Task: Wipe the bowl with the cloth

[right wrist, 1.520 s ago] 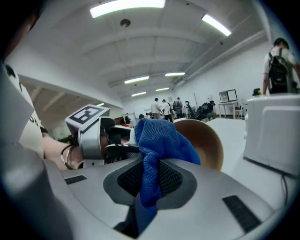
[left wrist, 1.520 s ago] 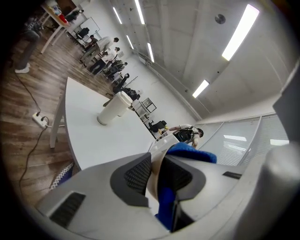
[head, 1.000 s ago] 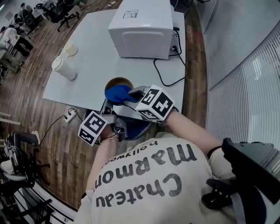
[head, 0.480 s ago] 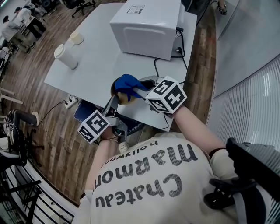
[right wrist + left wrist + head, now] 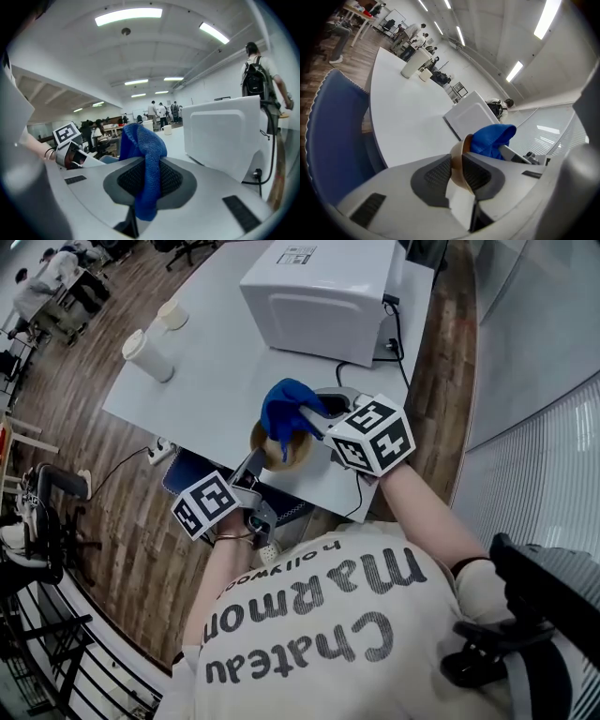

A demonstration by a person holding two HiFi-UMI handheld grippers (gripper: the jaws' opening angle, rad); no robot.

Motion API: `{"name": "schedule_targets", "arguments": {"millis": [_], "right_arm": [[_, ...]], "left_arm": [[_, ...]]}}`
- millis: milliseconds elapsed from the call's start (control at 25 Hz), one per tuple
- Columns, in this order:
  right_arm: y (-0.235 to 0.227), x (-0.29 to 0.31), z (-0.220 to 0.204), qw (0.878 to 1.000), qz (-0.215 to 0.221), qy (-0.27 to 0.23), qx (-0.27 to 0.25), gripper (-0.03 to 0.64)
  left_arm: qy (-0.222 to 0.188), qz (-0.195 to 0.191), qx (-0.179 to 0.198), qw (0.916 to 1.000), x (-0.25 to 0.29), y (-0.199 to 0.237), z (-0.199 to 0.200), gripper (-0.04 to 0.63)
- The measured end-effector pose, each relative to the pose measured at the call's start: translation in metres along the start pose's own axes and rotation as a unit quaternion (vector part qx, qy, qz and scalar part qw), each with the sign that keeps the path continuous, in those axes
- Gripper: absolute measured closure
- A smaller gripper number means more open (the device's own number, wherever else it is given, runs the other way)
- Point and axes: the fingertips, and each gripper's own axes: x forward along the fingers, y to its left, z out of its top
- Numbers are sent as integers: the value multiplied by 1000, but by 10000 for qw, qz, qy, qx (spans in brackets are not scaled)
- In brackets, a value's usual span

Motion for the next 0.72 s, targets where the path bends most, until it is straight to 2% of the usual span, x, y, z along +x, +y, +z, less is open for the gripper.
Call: {"name": "schedule_targets", "arguments": {"millis": [160,280,440,600,720], "right_arm": [[-21,-14,26,9951,-133,-852,475,566],[-32,-23,35,9910,-116,-1156,665,566],[-46,-31,30,9916,-236,-1101,645,566],[-59,-37,18,9916,-328,-966,798,566],[-69,-35,13,9918,-379,-891,835,566]], "left_arm": [[67,218,-247,9994,12,12,-4,529],[74,450,-460,9979,25,27,-4,528],[106,675,-786,9946,42,47,-3,526],[167,888,-827,9925,52,57,1,526],[368,1132,-974,9881,60,68,-2,526]]}}
